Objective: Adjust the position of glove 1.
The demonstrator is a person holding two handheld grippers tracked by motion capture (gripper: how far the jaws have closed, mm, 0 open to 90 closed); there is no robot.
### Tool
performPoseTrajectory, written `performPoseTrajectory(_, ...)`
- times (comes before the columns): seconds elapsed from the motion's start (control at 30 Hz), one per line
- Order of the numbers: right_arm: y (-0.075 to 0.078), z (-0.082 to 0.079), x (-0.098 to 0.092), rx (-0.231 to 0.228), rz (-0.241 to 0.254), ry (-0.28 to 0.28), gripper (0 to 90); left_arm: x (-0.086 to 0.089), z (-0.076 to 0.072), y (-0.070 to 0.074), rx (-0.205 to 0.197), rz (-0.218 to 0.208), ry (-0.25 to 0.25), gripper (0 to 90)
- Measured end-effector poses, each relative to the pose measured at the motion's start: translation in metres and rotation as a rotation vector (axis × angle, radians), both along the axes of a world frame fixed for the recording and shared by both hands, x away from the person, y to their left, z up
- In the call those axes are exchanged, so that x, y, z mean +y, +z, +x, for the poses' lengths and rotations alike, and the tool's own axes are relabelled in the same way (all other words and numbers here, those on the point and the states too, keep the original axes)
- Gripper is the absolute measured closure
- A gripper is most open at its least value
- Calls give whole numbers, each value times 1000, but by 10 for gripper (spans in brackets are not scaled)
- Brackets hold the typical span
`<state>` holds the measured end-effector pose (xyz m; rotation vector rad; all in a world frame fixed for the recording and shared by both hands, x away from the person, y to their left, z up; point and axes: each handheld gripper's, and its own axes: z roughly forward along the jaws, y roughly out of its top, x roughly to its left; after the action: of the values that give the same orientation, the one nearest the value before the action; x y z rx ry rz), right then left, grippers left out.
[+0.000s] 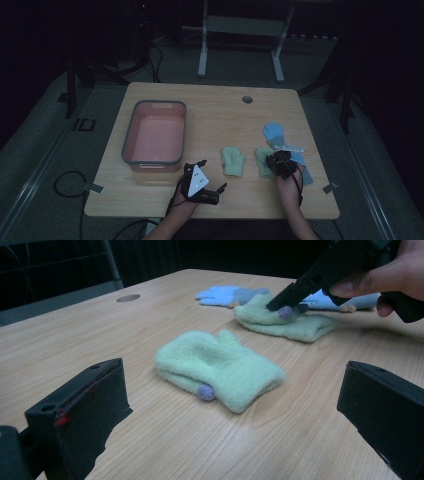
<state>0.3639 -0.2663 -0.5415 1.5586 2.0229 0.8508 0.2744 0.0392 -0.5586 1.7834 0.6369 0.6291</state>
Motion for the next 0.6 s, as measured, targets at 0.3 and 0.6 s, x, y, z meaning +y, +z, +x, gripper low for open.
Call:
performPoseTrajectory(0.3,11,1,-7,14,-1,80,645,0,0,0,0,-1,1,0)
performPoseTrajectory(0.6,32,7,-35,-7,2,293,607,0,0,0,-1,0,4,0)
